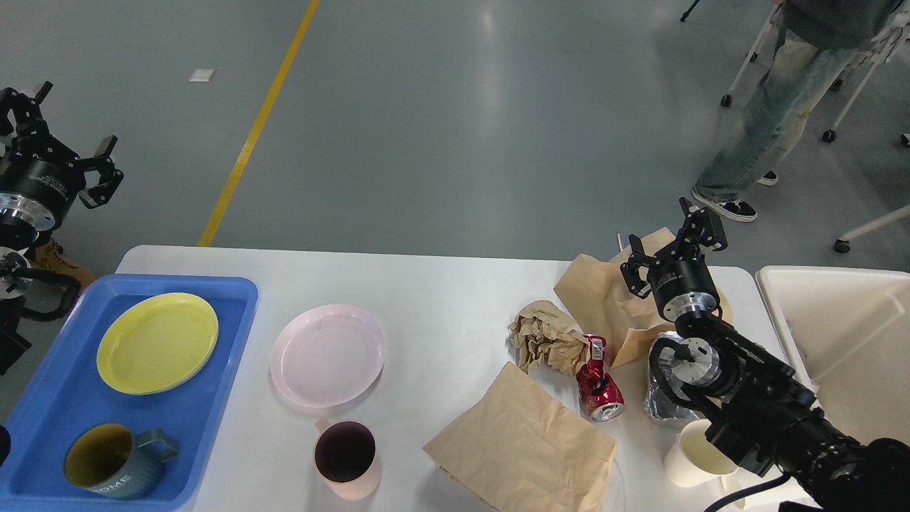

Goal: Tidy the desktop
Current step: 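Raise the left arm and move the left gripper toward the table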

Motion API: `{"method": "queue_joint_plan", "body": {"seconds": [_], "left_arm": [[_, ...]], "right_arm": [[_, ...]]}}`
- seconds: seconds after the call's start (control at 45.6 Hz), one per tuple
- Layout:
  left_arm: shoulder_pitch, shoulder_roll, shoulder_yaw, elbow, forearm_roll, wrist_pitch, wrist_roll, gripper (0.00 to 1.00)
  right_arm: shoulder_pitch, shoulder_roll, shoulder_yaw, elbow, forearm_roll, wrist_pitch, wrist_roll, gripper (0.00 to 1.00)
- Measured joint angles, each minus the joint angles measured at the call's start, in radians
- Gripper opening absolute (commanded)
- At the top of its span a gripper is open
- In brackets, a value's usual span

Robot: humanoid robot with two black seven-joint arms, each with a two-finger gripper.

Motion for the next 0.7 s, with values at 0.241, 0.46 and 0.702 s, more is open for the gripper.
{"method": "queue_joint_plan", "body": {"seconds": [0.241,0.46,0.702], "left_arm": [[-0.004,-0.015,-0.001,-0.004,0.000,-0.005,-0.007,0.96],[-0.001,-0.028,-0.001,-0.004,0.000,-0.005,-0.009,0.96],[0.001,-0.045,0.013,-0.011,0.000,-0.022,-0.006,0.96]], "right_arm": [[-0.001,0.000,0.000,0.000,0.000,0.000,0.000,1.00],[-0.001,0.000,0.000,0.000,0.000,0.000,0.000,1.00],[0.000,0.000,0.000,0.000,0.000,0.000,0.000,1.00]]}}
